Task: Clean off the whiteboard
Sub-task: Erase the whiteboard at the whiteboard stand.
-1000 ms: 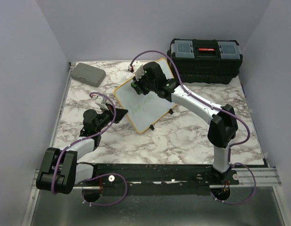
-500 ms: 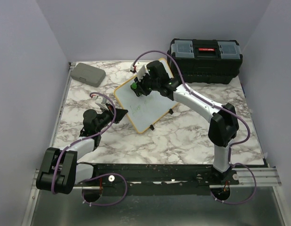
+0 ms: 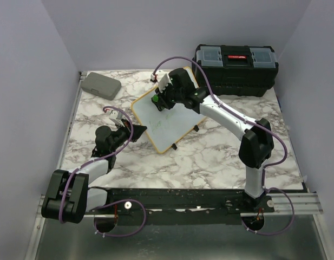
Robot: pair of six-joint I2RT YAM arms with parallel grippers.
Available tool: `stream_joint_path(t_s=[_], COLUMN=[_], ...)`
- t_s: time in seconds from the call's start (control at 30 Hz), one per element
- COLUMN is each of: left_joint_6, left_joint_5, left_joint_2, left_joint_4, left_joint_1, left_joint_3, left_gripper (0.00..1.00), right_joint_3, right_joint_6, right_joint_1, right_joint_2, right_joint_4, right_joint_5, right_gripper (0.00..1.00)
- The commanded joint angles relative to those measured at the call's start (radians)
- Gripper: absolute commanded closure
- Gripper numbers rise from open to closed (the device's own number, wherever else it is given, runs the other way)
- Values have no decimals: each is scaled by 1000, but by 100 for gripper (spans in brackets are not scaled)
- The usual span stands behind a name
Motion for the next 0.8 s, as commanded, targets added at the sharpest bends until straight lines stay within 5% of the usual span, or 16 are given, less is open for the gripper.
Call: stream_joint_path(t_s=[0.0,0.23,0.47,0.77], left_joint_6=[68,70,68,66], left_joint_5=[72,71,71,68], left_joint_2=[-13,-18,-19,-27], left_joint_4=[21,19,20,19], left_joint_1=[-24,-24,-24,-24], left_joint_3=[16,15,13,7], left_gripper=[100,100,100,100], right_joint_3=[25,-88,-144,-2], right_joint_6=[-46,-65,-36,-11], right_joint_1=[-3,4,0,-2], right_joint_2=[51,-12,-53,18], right_joint_4=[-73,-10,95,79], right_joint_5=[-208,-132,171,9], right_gripper=[99,99,99,99])
